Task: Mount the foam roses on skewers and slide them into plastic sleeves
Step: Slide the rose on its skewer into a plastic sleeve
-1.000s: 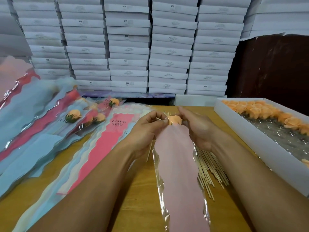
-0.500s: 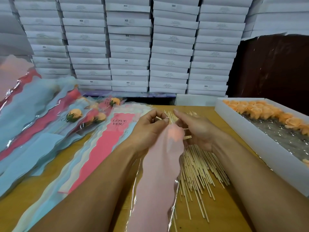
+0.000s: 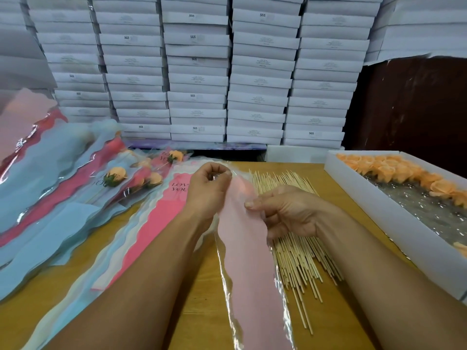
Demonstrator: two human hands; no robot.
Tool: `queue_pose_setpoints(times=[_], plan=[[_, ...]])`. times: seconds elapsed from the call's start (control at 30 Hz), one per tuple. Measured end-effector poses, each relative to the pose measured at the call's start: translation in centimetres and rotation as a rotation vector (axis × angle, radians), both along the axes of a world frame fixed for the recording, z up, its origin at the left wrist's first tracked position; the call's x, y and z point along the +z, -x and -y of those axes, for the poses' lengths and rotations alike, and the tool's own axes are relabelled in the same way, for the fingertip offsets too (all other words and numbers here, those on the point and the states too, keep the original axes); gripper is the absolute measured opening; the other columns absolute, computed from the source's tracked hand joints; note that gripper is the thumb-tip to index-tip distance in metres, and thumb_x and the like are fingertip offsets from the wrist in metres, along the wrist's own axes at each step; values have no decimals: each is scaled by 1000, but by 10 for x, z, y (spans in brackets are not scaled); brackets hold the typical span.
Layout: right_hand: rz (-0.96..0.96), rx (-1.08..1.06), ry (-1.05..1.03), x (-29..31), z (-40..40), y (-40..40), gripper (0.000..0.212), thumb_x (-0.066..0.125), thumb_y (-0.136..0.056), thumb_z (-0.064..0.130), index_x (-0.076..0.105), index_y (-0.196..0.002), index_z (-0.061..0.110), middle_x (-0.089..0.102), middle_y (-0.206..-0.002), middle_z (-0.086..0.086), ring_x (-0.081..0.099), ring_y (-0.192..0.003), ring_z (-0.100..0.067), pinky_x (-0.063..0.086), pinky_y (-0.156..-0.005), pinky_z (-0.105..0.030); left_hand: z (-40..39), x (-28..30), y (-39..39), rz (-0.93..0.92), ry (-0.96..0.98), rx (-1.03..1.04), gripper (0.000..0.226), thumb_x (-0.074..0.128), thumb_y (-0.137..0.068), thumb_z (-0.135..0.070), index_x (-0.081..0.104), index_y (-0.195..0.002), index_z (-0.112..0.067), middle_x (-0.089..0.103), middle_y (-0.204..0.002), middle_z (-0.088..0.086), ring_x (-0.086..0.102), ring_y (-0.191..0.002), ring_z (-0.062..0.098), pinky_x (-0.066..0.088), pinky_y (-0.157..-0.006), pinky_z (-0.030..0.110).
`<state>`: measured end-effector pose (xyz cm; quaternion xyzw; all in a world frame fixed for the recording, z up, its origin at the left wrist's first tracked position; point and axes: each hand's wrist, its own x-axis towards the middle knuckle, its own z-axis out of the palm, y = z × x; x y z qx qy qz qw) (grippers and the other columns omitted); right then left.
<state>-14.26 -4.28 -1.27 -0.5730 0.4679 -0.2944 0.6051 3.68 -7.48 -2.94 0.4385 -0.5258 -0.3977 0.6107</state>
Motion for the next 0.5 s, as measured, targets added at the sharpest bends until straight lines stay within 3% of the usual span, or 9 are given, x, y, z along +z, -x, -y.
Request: queue_pose_setpoints(times=[0.07,0.17,0.27,0.5], plan=[[-55,50,-25,-1,-1,-1,45,85,-66,27,74,-97,-3,73,-83,-15,68,-64,-23,57,-46,-27,8,1,-3,3,-5,71,17,62,-94,-9,62,-80,-18,58,-82,-1,51,-71,13,41,-60,23],[-113,130,-49,-2,-2,-2,55,85,-67,26,70,-106,-10,70,-77,-12,63,-57,-18,52,-42,-23,17,5,-6,-9,-12,165,16,64,-94,-13,62,-83,-25,59,-82,-1,52,-66,12,41,-48,20],[-112,196,-74,-3,-3,-2,42,84,-71,20,69,-100,-6,70,-77,-15,66,-56,-19,52,-41,-22,24,10,-8,-20,-3,226,17,64,-92,-10,62,-85,-26,56,-78,0,51,-57,12,38,-39,17],[6,161,-107,-8,-3,-11,41,82,-72,21,69,-107,3,74,-87,-11,68,-63,-16,49,-41,-18,31,13,-10,54,29,301,22,56,-95,-8,58,-86,-28,54,-82,-3,50,-59,12,39,-42,18]])
